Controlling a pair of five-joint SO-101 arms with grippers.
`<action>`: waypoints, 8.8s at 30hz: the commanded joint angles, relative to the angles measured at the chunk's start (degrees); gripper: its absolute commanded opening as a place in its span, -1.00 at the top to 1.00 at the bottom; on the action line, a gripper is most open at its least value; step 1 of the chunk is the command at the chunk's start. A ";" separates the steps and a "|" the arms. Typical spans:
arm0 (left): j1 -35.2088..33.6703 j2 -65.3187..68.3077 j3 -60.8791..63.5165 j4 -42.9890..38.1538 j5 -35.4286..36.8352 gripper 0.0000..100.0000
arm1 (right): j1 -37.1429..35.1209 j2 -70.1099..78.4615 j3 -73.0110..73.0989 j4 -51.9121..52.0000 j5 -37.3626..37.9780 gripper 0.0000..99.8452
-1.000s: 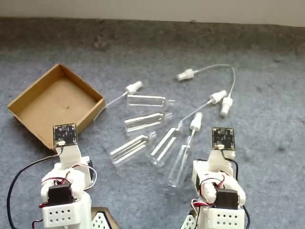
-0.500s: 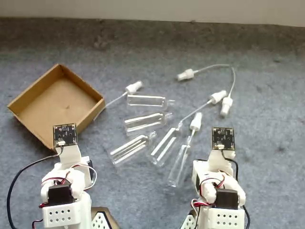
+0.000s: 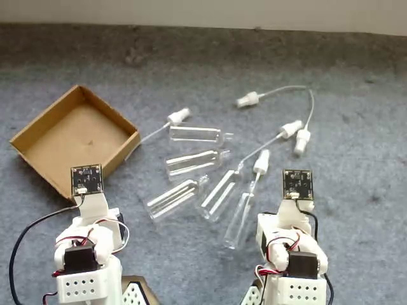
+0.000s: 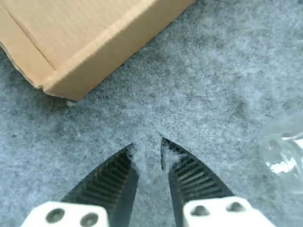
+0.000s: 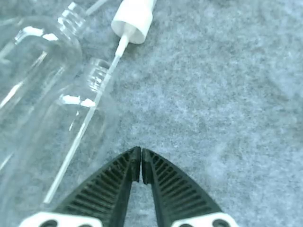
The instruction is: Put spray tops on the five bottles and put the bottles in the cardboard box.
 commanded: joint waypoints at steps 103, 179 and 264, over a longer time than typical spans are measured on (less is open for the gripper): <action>-0.57 -0.84 1.27 0.18 0.70 0.99 | 0.48 -0.48 7.52 0.13 0.79 0.99; 18.07 34.51 -37.85 -8.70 -21.71 0.98 | 0.22 -0.48 7.78 0.04 0.79 0.99; 34.95 114.42 -75.82 -9.58 -40.79 0.32 | 0.66 -0.48 7.52 0.13 1.14 0.99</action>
